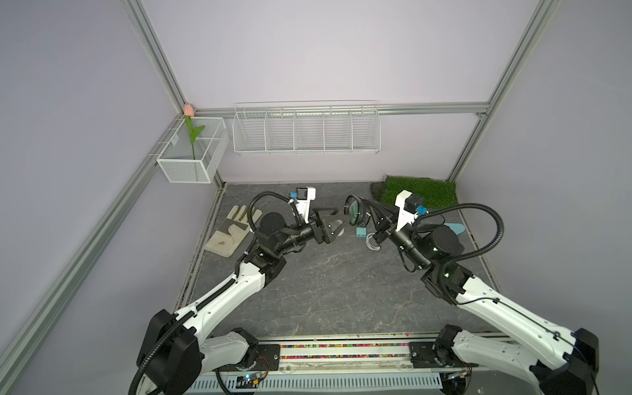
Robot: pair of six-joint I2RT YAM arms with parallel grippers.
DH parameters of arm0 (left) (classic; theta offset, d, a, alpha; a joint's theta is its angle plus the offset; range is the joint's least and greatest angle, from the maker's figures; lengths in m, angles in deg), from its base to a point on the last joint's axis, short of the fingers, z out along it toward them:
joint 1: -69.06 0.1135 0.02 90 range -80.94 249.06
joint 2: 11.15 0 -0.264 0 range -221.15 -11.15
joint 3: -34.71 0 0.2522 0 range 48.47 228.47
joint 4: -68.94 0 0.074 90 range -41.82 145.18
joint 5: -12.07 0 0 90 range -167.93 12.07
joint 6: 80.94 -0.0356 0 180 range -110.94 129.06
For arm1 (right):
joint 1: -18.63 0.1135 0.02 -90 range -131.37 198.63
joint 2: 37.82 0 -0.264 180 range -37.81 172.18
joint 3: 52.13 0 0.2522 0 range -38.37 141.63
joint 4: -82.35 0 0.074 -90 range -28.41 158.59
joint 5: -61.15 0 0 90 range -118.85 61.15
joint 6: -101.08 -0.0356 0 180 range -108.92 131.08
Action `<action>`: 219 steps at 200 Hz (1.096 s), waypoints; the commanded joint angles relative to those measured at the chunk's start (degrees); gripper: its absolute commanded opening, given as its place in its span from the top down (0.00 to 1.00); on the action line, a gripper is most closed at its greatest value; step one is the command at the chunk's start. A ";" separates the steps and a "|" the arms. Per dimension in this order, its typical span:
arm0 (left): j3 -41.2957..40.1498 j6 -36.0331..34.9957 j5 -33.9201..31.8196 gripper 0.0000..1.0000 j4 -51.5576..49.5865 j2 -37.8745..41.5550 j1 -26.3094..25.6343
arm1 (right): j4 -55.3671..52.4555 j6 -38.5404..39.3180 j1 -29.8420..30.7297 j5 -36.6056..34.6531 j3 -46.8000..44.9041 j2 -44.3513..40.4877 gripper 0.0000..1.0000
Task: Pack away charging kits
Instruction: Adjust the storage bag.
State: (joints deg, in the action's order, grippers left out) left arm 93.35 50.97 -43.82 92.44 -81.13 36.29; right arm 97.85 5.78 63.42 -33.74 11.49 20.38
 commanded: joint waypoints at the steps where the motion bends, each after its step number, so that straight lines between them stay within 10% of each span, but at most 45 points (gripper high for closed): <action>1: -4.33 14.23 0.92 0.06 20.60 -3.22 4.02 | -0.10 2.30 0.48 0.74 3.98 -0.69 0.94; 51: -2.77 26.91 6.43 0.04 43.73 -13.59 5.00 | -0.76 3.95 1.51 2.29 6.60 0.58 0.94; 219: 1.33 31.65 7.03 0.00 44.00 -13.23 2.27 | 7.82 7.32 3.33 5.78 17.43 13.86 0.94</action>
State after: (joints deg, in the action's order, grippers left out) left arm 93.90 80.89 -37.33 133.29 -97.17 38.98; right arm 100.56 11.79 66.40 -30.17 26.49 32.49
